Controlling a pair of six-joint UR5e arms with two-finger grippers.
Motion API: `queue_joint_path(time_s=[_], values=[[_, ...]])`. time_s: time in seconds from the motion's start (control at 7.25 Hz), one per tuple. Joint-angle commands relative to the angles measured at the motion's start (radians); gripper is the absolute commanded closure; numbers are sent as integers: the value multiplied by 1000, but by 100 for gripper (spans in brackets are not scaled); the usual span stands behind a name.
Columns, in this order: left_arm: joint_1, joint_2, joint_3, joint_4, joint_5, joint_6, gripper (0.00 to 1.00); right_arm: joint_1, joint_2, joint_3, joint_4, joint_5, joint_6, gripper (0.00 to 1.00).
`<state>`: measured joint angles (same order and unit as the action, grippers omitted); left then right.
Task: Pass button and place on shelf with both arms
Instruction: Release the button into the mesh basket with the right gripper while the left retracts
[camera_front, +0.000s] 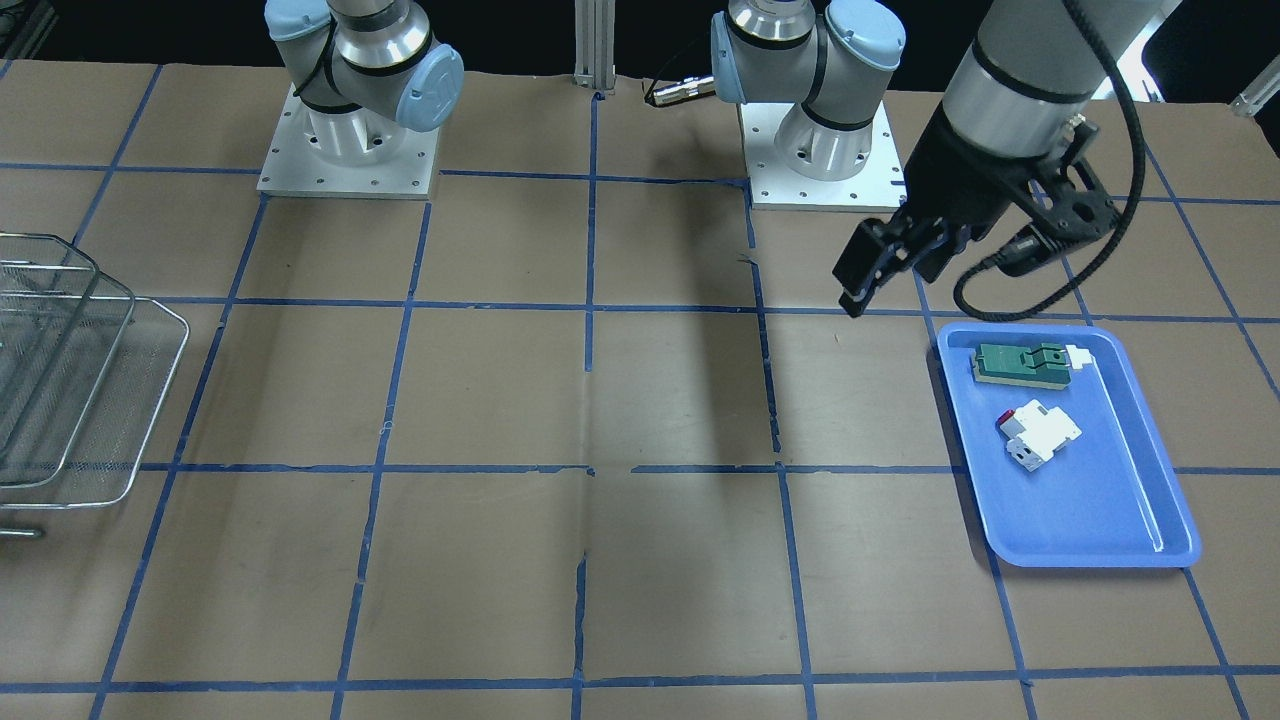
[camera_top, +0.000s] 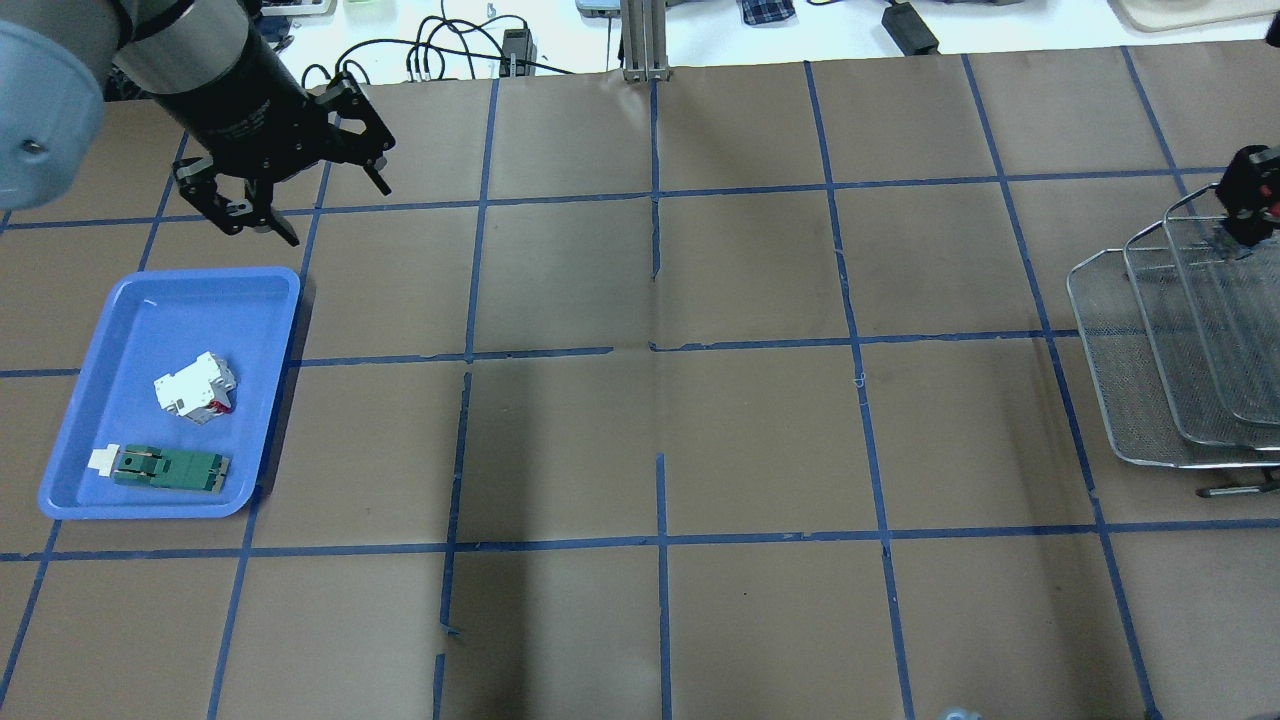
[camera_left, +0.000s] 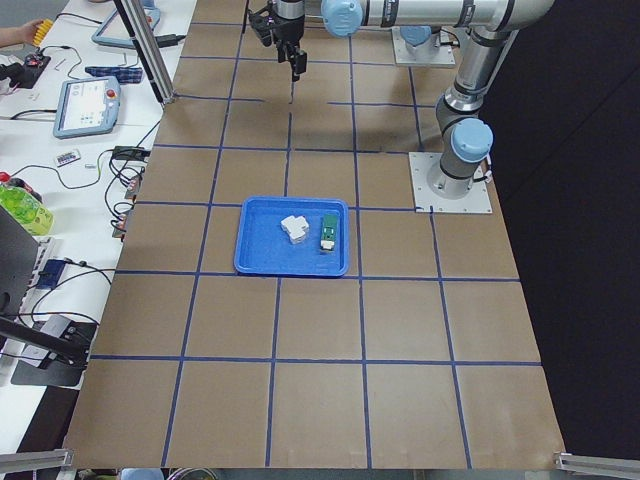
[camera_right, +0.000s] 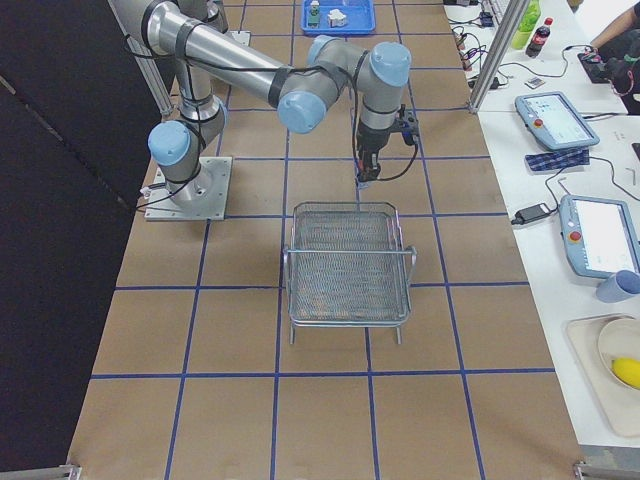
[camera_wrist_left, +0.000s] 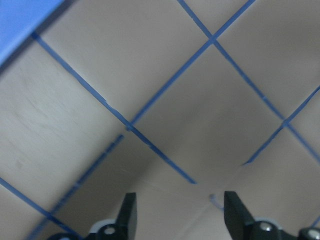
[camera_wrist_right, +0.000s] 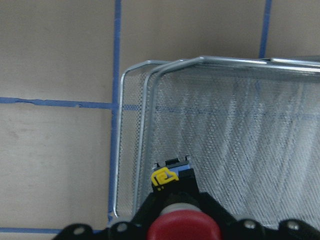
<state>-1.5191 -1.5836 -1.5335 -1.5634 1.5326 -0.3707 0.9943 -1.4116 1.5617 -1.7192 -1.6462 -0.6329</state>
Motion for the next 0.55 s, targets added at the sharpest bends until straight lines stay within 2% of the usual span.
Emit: queue_joint_path(time_s=[0.0,0.14,0.28,0.41], values=[[11,63,-28,-67,23,204,0,-155,25,4,-14,-7,-83,50],[11,70,-42,-84,62,260,0,-184,42,4,-14,-7,-86,43],[7,77,-65,-89,171,309,0,-181,36,3,-11,0,-80,27],[7,94,-86,-119,170,315,0,-181,31,1,-13,8,-76,9]])
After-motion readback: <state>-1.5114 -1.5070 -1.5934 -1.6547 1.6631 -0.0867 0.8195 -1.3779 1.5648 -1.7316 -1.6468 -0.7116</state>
